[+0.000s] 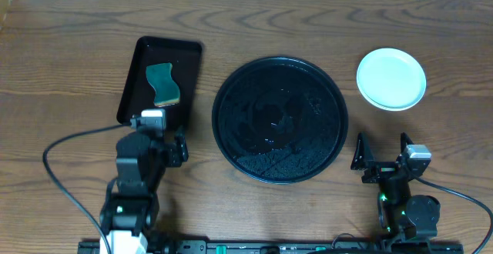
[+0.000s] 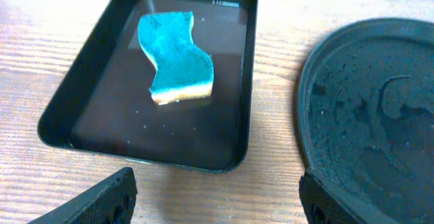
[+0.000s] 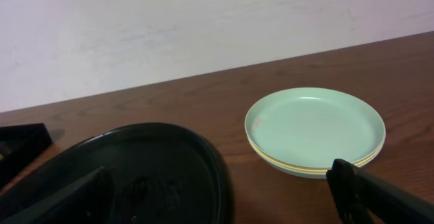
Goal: Clean dirty plates on tray and stack at the side
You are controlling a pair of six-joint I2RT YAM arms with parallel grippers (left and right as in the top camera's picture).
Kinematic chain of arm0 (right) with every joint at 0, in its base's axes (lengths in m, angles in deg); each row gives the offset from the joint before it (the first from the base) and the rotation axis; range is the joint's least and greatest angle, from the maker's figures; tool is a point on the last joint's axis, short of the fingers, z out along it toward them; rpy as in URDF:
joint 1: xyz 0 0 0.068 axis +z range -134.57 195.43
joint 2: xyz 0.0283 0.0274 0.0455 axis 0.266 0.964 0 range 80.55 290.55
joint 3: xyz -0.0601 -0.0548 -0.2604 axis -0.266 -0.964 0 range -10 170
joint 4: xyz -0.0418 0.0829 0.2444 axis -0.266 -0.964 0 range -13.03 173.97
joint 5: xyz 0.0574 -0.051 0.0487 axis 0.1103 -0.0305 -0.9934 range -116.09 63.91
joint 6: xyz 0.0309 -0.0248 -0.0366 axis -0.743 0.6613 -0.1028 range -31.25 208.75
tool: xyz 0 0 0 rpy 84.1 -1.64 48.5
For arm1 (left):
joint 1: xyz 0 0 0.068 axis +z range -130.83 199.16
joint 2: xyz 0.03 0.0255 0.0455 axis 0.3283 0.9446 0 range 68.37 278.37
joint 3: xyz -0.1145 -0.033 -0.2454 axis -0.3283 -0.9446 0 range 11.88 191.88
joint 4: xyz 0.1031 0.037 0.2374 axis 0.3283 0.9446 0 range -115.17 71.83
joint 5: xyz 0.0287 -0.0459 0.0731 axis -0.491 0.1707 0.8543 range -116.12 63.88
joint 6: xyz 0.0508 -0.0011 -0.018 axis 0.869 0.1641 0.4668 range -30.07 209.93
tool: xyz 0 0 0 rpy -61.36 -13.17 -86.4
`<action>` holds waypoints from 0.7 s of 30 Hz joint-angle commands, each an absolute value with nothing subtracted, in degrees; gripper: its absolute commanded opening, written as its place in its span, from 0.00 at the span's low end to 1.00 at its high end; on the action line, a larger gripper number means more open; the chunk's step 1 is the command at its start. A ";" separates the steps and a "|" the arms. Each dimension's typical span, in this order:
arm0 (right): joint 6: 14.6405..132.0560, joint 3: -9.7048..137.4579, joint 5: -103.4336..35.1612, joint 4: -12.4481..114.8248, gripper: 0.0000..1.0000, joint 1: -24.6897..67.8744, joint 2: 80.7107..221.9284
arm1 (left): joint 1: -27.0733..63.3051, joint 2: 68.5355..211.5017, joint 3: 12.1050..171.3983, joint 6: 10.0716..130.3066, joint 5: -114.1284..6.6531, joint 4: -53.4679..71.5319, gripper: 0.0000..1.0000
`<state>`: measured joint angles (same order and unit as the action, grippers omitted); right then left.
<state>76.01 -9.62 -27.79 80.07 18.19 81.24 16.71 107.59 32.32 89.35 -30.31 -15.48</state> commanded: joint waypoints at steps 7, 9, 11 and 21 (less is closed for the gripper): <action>76.85 -9.68 -27.87 79.83 0.99 17.67 80.93 | 16.86 93.39 24.61 95.95 -31.31 -16.79 0.78; 76.82 -9.68 -27.87 79.83 0.99 17.67 80.93 | 16.86 90.87 23.34 95.93 -31.31 -17.03 0.78; 76.82 -9.68 -27.87 79.83 0.99 17.67 80.93 | 16.86 88.91 21.85 95.93 -31.31 -18.28 0.77; 76.82 -9.68 -27.87 79.83 0.99 17.67 80.93 | 16.86 79.94 12.10 95.93 -31.49 -29.40 0.78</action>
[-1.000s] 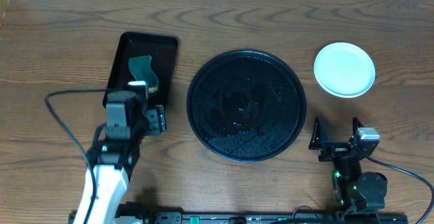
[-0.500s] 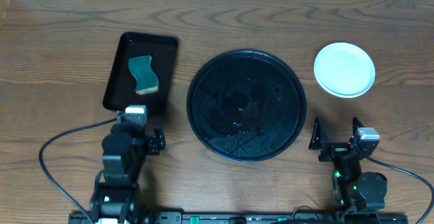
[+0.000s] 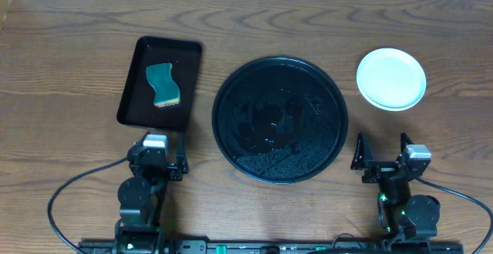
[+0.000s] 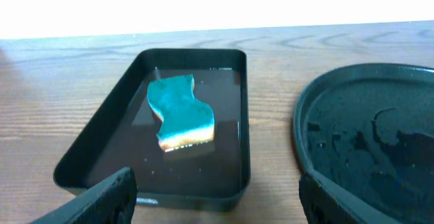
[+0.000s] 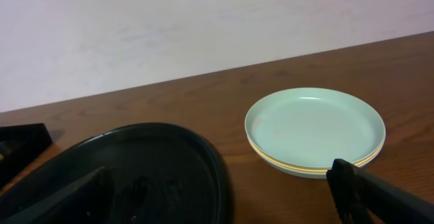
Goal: Clean dirty plates on tray and stack at the side
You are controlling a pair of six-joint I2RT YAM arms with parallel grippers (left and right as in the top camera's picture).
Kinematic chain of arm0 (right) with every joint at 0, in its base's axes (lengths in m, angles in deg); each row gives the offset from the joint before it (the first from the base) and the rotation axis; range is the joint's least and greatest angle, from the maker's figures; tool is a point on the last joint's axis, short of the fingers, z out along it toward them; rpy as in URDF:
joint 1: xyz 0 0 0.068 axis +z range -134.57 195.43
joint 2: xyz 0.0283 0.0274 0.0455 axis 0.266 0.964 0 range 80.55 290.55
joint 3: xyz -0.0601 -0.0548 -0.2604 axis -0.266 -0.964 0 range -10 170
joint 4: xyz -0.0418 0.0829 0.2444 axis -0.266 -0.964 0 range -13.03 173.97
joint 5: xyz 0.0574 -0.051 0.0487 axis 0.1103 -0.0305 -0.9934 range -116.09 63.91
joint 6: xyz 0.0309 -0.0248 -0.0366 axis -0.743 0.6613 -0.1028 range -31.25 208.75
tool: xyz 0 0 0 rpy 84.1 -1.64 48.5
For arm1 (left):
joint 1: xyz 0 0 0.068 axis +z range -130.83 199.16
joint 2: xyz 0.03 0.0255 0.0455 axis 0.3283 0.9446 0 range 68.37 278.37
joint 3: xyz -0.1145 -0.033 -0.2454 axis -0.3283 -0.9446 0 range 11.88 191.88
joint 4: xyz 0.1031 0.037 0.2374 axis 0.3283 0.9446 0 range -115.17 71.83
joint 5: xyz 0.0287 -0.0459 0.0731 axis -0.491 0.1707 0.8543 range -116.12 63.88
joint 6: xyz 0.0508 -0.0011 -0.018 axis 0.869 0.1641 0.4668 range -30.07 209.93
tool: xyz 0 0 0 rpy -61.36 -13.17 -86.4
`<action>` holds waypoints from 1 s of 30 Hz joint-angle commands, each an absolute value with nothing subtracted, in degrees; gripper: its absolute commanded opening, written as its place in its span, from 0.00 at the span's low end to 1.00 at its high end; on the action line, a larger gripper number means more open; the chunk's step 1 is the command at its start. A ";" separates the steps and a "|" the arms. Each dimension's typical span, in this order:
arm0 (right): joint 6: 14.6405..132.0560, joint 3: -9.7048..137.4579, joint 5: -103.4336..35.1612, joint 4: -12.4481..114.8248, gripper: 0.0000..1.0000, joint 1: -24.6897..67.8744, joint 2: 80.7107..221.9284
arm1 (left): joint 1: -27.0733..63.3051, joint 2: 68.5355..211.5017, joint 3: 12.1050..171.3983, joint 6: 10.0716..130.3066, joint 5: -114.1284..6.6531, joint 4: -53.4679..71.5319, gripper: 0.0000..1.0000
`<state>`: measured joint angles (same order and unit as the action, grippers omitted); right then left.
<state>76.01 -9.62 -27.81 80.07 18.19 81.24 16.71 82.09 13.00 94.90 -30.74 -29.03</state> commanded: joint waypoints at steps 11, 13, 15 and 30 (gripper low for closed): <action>76.82 -9.68 -27.87 79.83 0.99 17.67 80.93 | 17.01 74.35 12.10 97.19 -31.51 -21.45 0.78; 76.82 -9.68 -27.87 79.83 0.99 17.67 80.93 | 17.01 73.23 12.10 97.24 -31.44 -21.40 0.78; 76.82 -9.68 -27.87 79.83 0.99 17.67 80.93 | 17.01 72.14 12.10 97.24 -31.25 -21.38 0.78; 76.82 -9.68 -27.87 79.83 0.99 17.67 80.93 | 17.01 68.45 12.10 97.19 -31.03 -21.36 0.77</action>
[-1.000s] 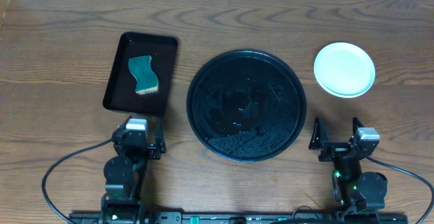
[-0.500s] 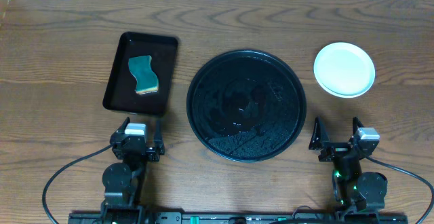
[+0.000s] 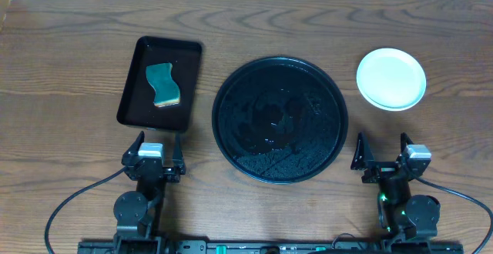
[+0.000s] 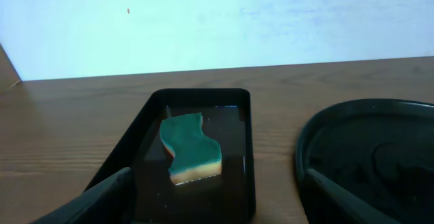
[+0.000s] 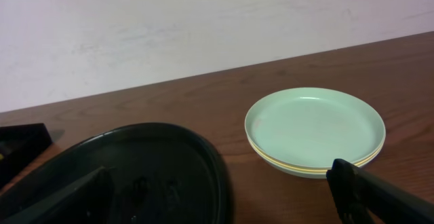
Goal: Clean dirty plates on tray and stack at the side
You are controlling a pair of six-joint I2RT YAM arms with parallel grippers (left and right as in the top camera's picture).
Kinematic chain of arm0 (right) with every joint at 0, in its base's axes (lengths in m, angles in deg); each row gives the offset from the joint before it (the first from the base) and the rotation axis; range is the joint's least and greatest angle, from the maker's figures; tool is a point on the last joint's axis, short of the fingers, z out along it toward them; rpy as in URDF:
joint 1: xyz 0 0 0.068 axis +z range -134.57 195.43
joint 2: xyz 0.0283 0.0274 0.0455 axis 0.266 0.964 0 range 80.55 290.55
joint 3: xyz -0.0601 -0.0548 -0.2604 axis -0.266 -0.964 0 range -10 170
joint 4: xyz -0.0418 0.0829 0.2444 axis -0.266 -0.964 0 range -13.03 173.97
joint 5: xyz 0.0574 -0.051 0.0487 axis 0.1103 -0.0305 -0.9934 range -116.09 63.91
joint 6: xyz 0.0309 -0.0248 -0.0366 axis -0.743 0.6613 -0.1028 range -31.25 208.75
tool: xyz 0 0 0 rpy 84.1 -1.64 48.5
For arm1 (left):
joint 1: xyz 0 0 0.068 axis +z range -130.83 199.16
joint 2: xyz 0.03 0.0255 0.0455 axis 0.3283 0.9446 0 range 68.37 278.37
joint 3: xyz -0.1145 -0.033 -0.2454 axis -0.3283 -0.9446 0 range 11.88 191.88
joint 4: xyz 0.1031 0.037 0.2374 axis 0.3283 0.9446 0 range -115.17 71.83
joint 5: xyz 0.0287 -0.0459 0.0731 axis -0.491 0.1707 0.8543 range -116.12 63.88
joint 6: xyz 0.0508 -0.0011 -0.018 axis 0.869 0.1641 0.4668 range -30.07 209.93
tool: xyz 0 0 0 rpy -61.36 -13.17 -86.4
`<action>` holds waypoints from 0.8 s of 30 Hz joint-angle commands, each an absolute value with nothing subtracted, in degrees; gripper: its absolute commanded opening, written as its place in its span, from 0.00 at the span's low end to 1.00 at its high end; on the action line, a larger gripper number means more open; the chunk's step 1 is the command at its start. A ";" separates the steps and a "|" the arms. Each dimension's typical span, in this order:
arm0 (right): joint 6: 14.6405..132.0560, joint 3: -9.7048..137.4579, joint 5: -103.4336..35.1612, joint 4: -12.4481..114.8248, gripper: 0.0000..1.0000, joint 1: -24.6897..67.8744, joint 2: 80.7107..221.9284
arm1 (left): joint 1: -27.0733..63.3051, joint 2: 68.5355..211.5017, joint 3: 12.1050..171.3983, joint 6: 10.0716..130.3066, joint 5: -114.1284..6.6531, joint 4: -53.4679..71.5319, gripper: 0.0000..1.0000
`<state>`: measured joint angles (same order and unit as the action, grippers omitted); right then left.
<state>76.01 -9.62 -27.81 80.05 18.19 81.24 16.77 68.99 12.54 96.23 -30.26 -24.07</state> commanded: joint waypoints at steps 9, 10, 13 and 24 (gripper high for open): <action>76.82 -9.68 -27.87 79.83 0.99 17.67 80.93 | 17.01 68.45 12.10 97.19 -29.91 -21.27 0.77; 76.82 -9.68 -27.87 79.83 0.99 17.67 80.93 | 17.01 68.45 12.10 97.19 -29.61 -21.25 0.77; 76.82 -9.68 -27.87 79.83 0.99 17.67 80.93 | 17.01 68.45 12.10 97.19 -28.67 -21.12 0.77; 76.82 -9.68 -27.87 79.83 0.99 17.67 80.93 | 17.01 68.45 12.10 97.17 -26.61 -20.92 0.78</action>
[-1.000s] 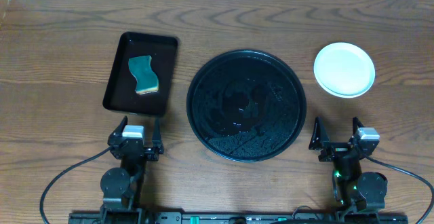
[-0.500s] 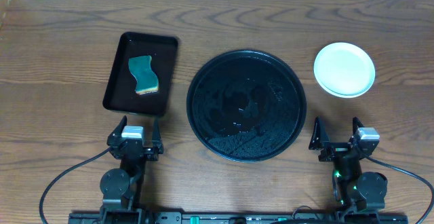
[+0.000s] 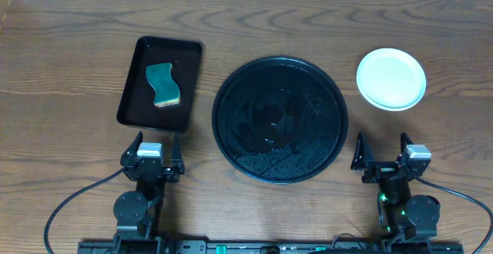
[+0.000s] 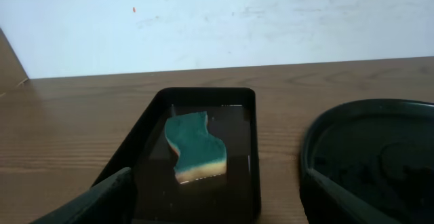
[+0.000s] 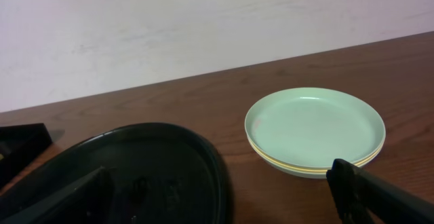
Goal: Clean dirty plates on tray and stack at the side
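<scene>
The round black tray [image 3: 280,119] lies in the middle of the table, wet, with no plate on it. At the far right a stack of pale green plates [image 3: 391,78] [image 5: 315,128] rests on the wood. A teal sponge [image 3: 162,85] [image 4: 195,147] lies in the small rectangular black tray [image 3: 159,83]. My left gripper [image 3: 152,155] [image 4: 217,200] is open at the near left, short of the small tray, nothing between its fingers. My right gripper [image 3: 383,156] [image 5: 224,197] stands open at the near right, empty.
A pale wall runs behind the table's far edge. Cables trail from both arm bases along the near edge. Bare wood lies between the trays and around the plate stack.
The left gripper has shifted very slightly, so the small tray sits a little more to the right in its view. Nothing else has changed.
The left gripper was open just at the near end of the small tray, the sponge lying inside. It then stood further back toward the near edge, and further again after that. The right gripper stayed open and still; the plates stayed stacked.
</scene>
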You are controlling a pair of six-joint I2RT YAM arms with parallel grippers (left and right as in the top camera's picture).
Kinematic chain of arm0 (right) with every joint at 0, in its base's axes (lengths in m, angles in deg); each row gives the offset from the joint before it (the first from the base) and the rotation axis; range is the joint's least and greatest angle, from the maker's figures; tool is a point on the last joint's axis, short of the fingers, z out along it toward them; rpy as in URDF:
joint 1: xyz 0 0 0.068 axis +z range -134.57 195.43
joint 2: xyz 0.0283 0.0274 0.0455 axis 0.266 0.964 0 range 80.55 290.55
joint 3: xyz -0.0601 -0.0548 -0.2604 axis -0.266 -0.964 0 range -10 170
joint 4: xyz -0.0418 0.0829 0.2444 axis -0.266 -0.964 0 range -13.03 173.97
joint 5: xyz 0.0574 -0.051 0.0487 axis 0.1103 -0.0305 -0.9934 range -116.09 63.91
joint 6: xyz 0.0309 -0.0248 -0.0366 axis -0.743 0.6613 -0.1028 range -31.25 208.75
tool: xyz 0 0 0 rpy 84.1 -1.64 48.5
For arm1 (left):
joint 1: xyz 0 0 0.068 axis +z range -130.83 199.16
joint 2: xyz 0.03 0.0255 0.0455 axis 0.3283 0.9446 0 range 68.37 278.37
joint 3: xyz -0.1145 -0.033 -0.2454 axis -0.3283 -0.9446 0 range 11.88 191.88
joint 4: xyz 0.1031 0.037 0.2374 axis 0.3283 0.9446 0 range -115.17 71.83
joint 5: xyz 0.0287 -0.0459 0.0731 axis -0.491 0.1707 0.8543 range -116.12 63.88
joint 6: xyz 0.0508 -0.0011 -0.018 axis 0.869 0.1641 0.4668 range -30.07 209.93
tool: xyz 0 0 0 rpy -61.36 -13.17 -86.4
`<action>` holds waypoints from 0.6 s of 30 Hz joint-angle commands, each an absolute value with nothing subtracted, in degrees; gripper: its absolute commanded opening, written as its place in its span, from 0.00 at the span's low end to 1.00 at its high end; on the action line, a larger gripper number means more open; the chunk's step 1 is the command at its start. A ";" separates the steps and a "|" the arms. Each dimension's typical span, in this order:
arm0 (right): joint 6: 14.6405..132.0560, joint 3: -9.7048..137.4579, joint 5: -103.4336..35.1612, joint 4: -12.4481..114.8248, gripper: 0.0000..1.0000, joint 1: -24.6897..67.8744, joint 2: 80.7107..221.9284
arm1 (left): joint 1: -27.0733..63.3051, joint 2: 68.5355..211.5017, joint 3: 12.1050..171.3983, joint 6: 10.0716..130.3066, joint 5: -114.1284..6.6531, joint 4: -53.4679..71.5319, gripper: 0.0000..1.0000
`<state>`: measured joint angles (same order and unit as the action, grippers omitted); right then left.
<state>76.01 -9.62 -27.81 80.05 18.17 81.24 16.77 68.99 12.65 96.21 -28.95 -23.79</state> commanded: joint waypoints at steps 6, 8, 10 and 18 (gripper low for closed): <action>76.82 -9.68 -27.87 79.83 0.99 17.67 80.93 | 17.01 68.45 12.10 95.10 -26.04 -20.90 0.77; 76.82 -9.68 -27.87 79.83 0.99 17.67 80.93 | 17.01 68.45 12.10 92.52 -25.11 -20.92 0.78; 76.82 -9.68 -27.87 79.83 0.99 17.67 80.93 | 17.01 68.45 12.10 91.36 -25.02 -20.92 0.77; 76.82 -9.68 -27.87 79.83 0.99 17.67 80.93 | 17.01 68.45 12.10 91.16 -25.04 -20.92 0.78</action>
<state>76.01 -9.62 -27.81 80.05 18.17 81.24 16.77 68.99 12.74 92.19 -27.49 -23.74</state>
